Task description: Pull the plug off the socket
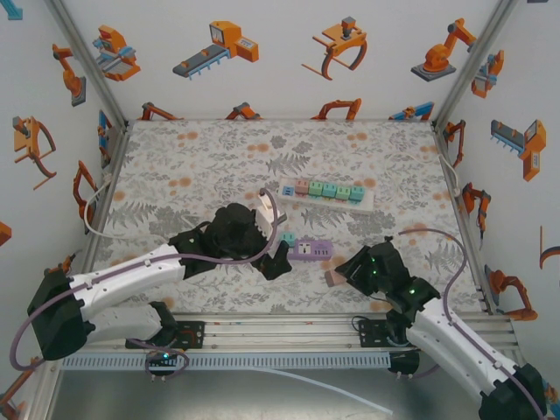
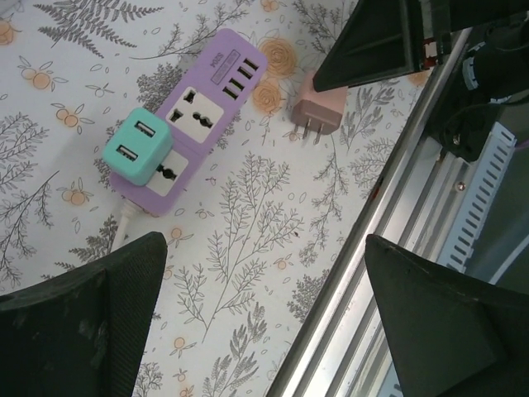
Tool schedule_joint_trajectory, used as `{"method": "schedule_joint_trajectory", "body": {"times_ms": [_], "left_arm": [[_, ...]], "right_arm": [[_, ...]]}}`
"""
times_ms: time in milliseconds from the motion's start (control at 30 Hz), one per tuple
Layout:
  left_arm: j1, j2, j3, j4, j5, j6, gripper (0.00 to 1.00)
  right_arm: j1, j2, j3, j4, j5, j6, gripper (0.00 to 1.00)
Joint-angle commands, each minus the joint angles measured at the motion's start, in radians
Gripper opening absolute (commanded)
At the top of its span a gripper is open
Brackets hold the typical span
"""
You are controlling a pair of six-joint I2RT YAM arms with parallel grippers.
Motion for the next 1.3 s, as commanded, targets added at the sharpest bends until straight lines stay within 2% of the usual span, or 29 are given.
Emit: {"method": "schedule_joint_trajectory", "body": {"times_ms": [0, 167, 267, 367, 467, 567, 633, 733, 833, 1033, 1133, 1267], "left_arm": [[-0.005, -0.038, -0.020, 0.045, -0.050, -0.032, 0.97], [-0.003, -0.064, -0.041, 0.062, -0.146, -0.086, 0.97], [-0.003, -0.065, -0.039, 0.048, -0.217, -0.134, 0.97], [-0.002, -0.062, -0.042, 0.043, -0.287, -0.183, 0.97], [0.004, -0.066, -0.050, 0.042, -0.336, -0.240, 0.97], [0.012, -0.079, -0.072, 0.060, -0.368, -0.294, 0.97], [0.021, -0.091, -0.098, 0.079, -0.387, -0.334, 0.97], [0.056, -0.108, -0.138, 0.113, -0.388, -0.410, 0.97], [0.102, -0.099, -0.162, 0.108, -0.365, -0.484, 0.97], [0.139, -0.031, -0.167, 0.116, -0.287, -0.556, 0.97], [0.144, 0.017, -0.161, 0.123, -0.271, -0.581, 0.99], [0.146, 0.076, -0.162, 0.133, -0.255, -0.602, 1.00]], "right_arm": [[0.007, -0.006, 0.080, -0.046, 0.090, -0.078, 0.52], [0.007, 0.021, 0.165, 0.026, 0.163, -0.270, 0.51], [0.007, 0.045, 0.218, 0.116, 0.197, -0.490, 0.49], [0.007, 0.077, 0.243, 0.269, 0.172, -0.747, 0.48], [0.007, 0.109, 0.259, 0.427, 0.067, -1.045, 0.48], [0.007, 0.145, 0.265, 0.535, -0.131, -1.349, 0.49], [0.006, 0.187, 0.296, 0.525, -0.278, -1.543, 0.51], [0.007, 0.286, 0.396, 0.414, -0.412, -1.699, 0.53], [0.007, 0.401, 0.496, 0.282, -0.553, -1.811, 0.53], [0.010, 0.594, 0.574, 0.299, -0.760, -1.851, 0.54], [0.014, 0.695, 0.614, 0.293, -0.812, -1.869, 0.54], [0.041, 0.822, 0.656, 0.257, -0.790, -1.939, 0.54]]}}
